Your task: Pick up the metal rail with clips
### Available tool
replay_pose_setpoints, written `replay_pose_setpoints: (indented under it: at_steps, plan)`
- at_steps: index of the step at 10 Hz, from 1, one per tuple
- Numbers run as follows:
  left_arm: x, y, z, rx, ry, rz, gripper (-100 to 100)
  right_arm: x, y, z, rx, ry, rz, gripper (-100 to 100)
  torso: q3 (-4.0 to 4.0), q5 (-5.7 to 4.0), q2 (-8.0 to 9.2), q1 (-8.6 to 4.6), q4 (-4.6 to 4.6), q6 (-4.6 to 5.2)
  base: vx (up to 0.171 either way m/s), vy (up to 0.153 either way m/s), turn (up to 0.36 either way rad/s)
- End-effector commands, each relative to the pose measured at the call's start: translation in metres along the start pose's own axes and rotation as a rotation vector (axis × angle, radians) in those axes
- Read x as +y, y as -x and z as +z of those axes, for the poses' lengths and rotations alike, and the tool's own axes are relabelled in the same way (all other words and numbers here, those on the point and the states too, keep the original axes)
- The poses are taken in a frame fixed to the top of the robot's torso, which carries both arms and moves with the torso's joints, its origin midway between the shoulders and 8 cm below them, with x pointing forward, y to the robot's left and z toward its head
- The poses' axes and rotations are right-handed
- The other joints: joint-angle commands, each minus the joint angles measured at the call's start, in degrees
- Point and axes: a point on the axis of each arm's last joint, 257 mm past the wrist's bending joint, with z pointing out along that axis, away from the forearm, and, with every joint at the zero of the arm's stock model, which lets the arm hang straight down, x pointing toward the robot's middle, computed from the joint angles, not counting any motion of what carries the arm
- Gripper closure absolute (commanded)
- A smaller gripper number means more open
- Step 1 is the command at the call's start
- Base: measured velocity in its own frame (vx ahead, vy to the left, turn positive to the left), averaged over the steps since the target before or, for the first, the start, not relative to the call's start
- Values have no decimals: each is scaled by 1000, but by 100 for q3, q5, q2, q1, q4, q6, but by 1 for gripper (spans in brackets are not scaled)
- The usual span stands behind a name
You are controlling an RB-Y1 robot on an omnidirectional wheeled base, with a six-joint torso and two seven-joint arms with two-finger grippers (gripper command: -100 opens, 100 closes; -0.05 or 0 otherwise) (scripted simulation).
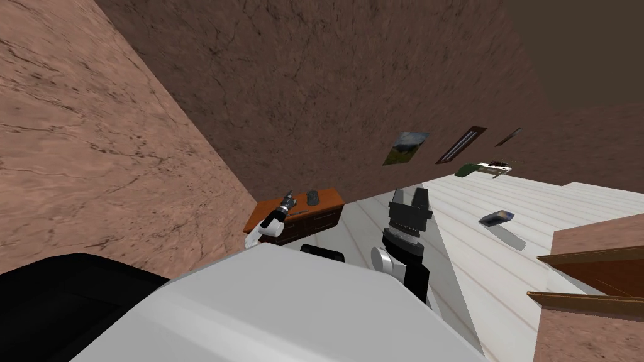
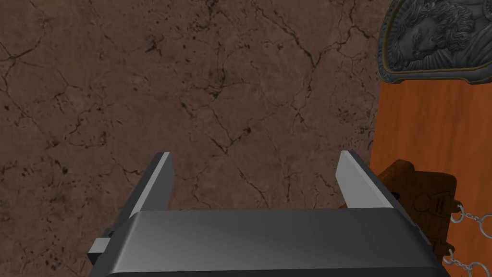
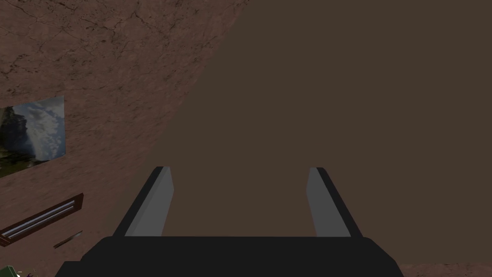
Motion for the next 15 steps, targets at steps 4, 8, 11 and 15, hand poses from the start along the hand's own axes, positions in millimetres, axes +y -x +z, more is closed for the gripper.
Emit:
replay_pose_setpoints:
  at_steps: [4,8,11,15]
  plan:
    - [64,33,0,-53,191,-46,-100,0,0,0,0,0,0,0,1,0,2,-1,1,-3,11,31,-112]
    - [113,62,-6,-104,340,-84,-100,0,0,0,0,0,0,0,2,0,3,-1,1,-4,8,32,-103]
    - [142,78,-14,-137,438,-105,-100,0,0,0,0,0,0,0,1,0,2,1,1,-2,6,35,-104]
    - [184,109,-32,-202,586,-149,-100,0,0,0,0,0,0,0,0,0,0,2,0,-2,9,34,-107]
